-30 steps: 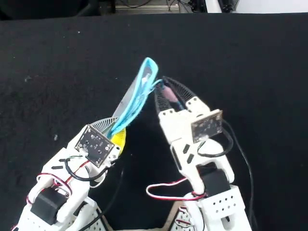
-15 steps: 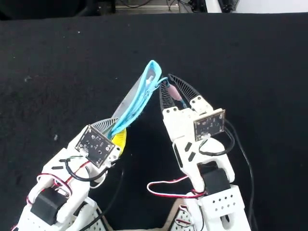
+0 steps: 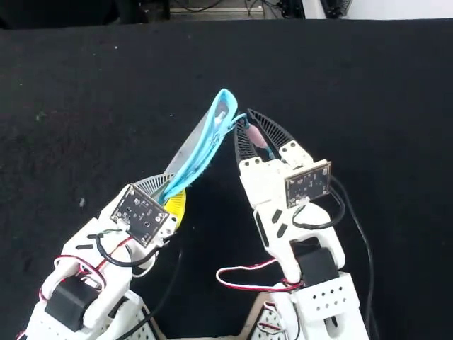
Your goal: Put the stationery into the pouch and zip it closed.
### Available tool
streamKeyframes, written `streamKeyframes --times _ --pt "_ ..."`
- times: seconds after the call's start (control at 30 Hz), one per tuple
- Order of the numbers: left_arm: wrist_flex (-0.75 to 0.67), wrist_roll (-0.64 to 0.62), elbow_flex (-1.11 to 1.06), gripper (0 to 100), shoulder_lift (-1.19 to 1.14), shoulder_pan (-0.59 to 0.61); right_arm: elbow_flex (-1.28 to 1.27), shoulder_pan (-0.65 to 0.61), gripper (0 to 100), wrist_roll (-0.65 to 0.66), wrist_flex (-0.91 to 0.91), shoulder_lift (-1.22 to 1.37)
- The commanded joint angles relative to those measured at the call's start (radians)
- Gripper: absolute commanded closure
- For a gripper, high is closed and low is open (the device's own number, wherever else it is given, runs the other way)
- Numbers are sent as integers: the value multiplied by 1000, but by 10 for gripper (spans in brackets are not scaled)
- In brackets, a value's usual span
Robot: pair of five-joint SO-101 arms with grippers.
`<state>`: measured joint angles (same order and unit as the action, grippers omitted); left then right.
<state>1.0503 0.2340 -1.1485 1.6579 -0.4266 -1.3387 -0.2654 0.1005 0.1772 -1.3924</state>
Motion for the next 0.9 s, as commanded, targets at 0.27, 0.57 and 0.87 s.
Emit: streamKeyframes --times 0.27,0.57,0.87 --pt "35 3 -5 970 -11 -7 -30 66 988 -3 -97 5" --pt "35 3 -5 970 -11 -7 -22 66 988 -3 -91 5" --pt "35 3 -7 970 -11 -7 -8 124 988 -5 -91 5"
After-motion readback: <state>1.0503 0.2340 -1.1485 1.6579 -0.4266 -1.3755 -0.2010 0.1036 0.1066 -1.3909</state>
